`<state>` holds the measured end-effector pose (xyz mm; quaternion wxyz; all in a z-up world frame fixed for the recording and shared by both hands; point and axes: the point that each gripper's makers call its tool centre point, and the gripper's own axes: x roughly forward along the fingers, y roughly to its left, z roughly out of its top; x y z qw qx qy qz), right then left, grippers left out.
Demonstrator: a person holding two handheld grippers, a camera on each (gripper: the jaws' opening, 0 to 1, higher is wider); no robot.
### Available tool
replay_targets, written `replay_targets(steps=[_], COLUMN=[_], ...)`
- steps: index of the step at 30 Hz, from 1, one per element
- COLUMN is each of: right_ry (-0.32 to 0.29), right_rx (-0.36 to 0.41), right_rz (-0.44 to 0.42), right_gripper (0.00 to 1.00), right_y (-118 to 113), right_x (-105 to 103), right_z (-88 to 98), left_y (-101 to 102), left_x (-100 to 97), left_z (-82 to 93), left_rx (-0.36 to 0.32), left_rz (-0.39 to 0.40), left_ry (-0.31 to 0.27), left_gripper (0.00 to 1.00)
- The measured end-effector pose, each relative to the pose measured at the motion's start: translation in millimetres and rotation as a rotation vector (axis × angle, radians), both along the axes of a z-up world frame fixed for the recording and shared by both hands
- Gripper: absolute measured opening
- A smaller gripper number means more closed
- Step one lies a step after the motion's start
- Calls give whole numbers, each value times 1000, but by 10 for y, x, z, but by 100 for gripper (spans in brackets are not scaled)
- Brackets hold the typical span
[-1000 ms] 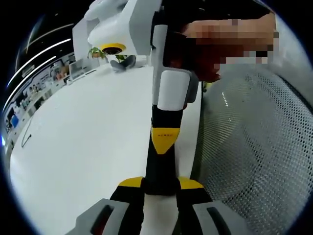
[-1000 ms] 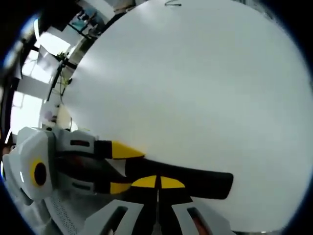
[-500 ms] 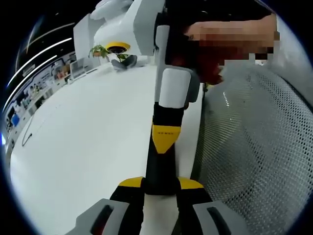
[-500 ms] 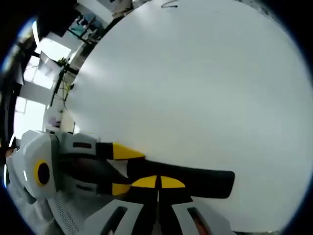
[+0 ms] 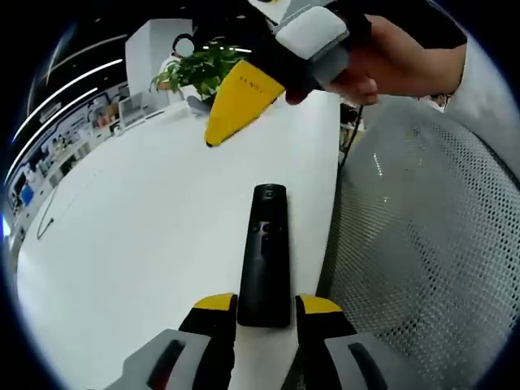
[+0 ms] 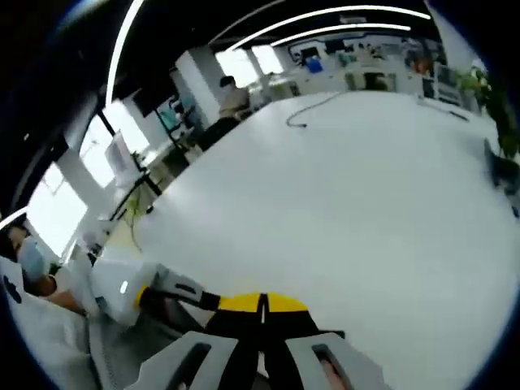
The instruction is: Press the specified remote control buttons in sequence, fully releasing each button before pressing the next.
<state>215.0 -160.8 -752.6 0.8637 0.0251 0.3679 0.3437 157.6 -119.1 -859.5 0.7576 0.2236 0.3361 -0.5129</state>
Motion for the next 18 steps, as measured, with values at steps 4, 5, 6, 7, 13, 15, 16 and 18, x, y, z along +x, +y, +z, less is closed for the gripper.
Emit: replay_targets(steps=[4, 5, 6, 7, 13, 15, 16, 18], right_ry=[-143, -167, -186, -197, -399, -405, -414, -436], right_rx=[-15, -9, -1, 1, -36, -30, -30, -44], right_rz=[-89, -104, -124, -135, -241, -260, -271, -303], right_gripper=[5, 9, 14, 18, 48, 60, 64, 74], right_y=[-300, -355, -439, -474, -877, -947, -980, -1072], right_x=[82, 90, 92, 96, 78, 47, 47, 50], right_z=[249, 298, 350, 375, 636, 633, 641, 647], left_y=[-5, -11, -14, -17, -23, -38, -37, -43], left_x=[5, 15, 19, 19, 31, 22, 17, 22], left_z=[-3, -2, -2, -1, 0, 0, 0, -4], left_rx=[3, 2, 3, 4, 14, 14, 18, 18], left_rz=[7, 16, 22, 23, 37, 27, 27, 24], left_ry=[1, 2, 3, 2, 3, -2, -1, -5], left_gripper=[29, 29, 30, 30, 28, 26, 25, 25])
